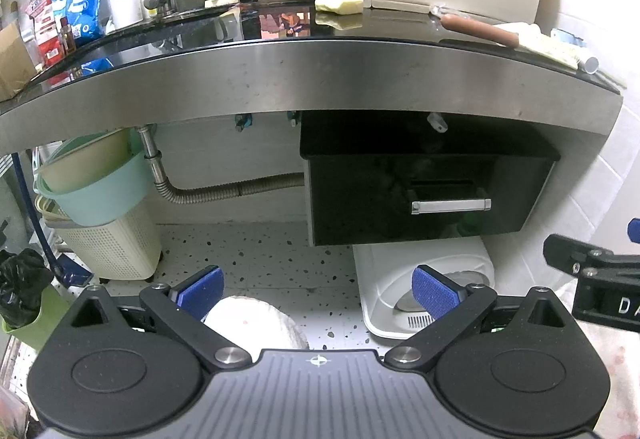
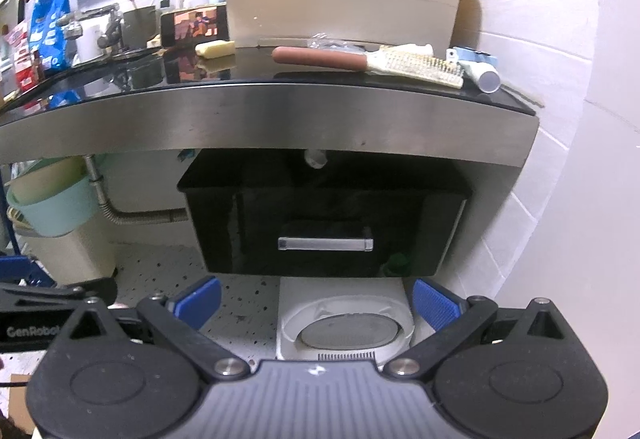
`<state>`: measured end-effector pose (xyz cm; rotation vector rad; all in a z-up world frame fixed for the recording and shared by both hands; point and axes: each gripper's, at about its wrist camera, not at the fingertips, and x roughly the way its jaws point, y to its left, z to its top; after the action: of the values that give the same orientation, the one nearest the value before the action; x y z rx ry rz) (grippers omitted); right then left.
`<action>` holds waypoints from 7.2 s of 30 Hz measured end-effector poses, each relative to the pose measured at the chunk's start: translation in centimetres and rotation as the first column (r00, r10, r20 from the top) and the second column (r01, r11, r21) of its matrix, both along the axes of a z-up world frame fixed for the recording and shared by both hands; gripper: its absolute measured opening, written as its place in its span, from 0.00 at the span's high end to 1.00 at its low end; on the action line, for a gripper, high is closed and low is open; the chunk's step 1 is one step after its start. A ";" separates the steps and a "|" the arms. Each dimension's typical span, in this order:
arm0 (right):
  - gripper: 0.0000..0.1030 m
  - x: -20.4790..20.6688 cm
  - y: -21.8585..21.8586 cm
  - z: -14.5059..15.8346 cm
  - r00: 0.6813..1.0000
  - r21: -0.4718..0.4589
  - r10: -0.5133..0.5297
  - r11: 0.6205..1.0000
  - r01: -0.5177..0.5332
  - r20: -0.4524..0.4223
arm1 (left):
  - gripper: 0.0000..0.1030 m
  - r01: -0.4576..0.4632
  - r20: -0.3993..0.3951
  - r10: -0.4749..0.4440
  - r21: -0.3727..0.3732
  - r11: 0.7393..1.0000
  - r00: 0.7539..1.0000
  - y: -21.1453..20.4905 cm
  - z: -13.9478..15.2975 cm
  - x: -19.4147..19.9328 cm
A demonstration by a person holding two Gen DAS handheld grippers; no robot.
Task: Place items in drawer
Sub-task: 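Lower the right tool toward the silver handle of the black drawer, then close the right gripper around the silver drawer handle, then pull the black drawer outward by its handle with the right gripper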
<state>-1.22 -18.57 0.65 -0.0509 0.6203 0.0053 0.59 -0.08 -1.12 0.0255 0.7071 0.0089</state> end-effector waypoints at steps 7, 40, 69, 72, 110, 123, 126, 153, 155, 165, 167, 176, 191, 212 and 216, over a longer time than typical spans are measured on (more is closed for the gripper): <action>0.00 0.4 -0.3 -0.5 1.000 -0.011 -0.008 1.000 0.008 0.020 | 0.02 0.003 -0.004 -0.003 -0.003 1.000 1.000 0.2 -0.8 0.6; 0.00 7.4 -1.7 -5.0 0.968 -0.153 0.188 0.975 -0.163 0.164 | 0.01 0.018 0.049 -0.016 -0.046 0.999 0.999 3.1 -9.9 3.3; 0.00 16.0 0.2 -10.3 0.862 -0.384 0.508 0.796 -0.468 0.001 | 0.01 -0.013 0.043 0.016 -0.069 0.998 0.999 3.3 -11.6 3.0; 0.00 16.5 0.5 -10.9 0.826 -0.434 0.562 0.736 -0.520 -0.037 | 0.01 -0.018 0.034 0.021 -0.072 0.997 0.999 3.4 -11.7 3.0; 0.00 23.3 3.5 -19.2 0.601 -0.597 0.618 0.252 -0.762 -0.506 | 0.01 0.002 0.005 -0.002 0.000 1.000 1.000 2.2 -11.9 3.1; 0.00 24.6 4.1 -21.0 0.569 -0.561 0.596 0.228 -0.796 -0.566 | 0.01 -0.001 0.001 0.001 0.020 1.000 1.000 2.2 -12.0 3.2; 0.00 24.7 4.2 -21.0 0.571 -0.559 0.590 0.231 -0.797 -0.571 | 0.01 -0.002 0.000 0.002 0.019 1.000 1.000 2.1 -12.0 3.2; 0.00 23.6 4.5 -21.2 0.552 -0.544 0.575 0.209 -0.812 -0.604 | 0.01 -0.010 -0.001 0.010 0.017 1.000 1.000 2.4 -12.0 3.2; 0.00 23.3 4.4 -21.1 0.551 -0.543 0.579 0.210 -0.813 -0.601 | 0.01 -0.011 -0.001 0.011 0.016 1.000 1.000 2.5 -12.0 3.2; 0.00 21.7 4.2 -20.8 0.532 -0.532 0.593 0.197 -0.823 -0.604 | 0.01 -0.012 -0.002 0.012 0.014 1.000 1.000 2.4 -12.0 3.2; 0.00 21.0 4.1 -20.6 0.511 -0.521 0.599 0.176 -0.835 -0.616 | 0.01 -0.012 -0.002 0.012 0.014 1.000 1.000 2.5 -12.0 3.2; 0.00 17.5 3.7 -20.2 0.505 -0.481 0.646 0.234 -0.845 -0.573 | 0.01 -0.008 -0.002 0.008 0.011 1.000 1.000 2.3 -12.0 3.2; 0.00 15.4 0.8 -15.2 0.747 -0.280 0.609 0.693 -0.664 -0.265 | 0.01 -0.010 0.002 0.010 -0.001 1.000 1.000 2.5 -12.1 3.3; 0.07 17.4 -2.4 -14.2 0.991 0.049 0.102 0.994 -0.098 -0.086 | 0.01 -0.017 -0.001 0.017 -0.011 1.000 1.000 2.6 -12.1 3.3; 0.07 18.1 -2.0 -14.7 0.992 0.035 0.077 0.997 -0.074 -0.104 | 0.01 -0.021 -0.004 0.021 -0.019 1.000 1.000 2.8 -12.1 3.4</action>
<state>16.85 -20.59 -14.04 -0.0441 0.7238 0.0914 3.95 2.72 -13.24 -0.0001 0.7109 0.0228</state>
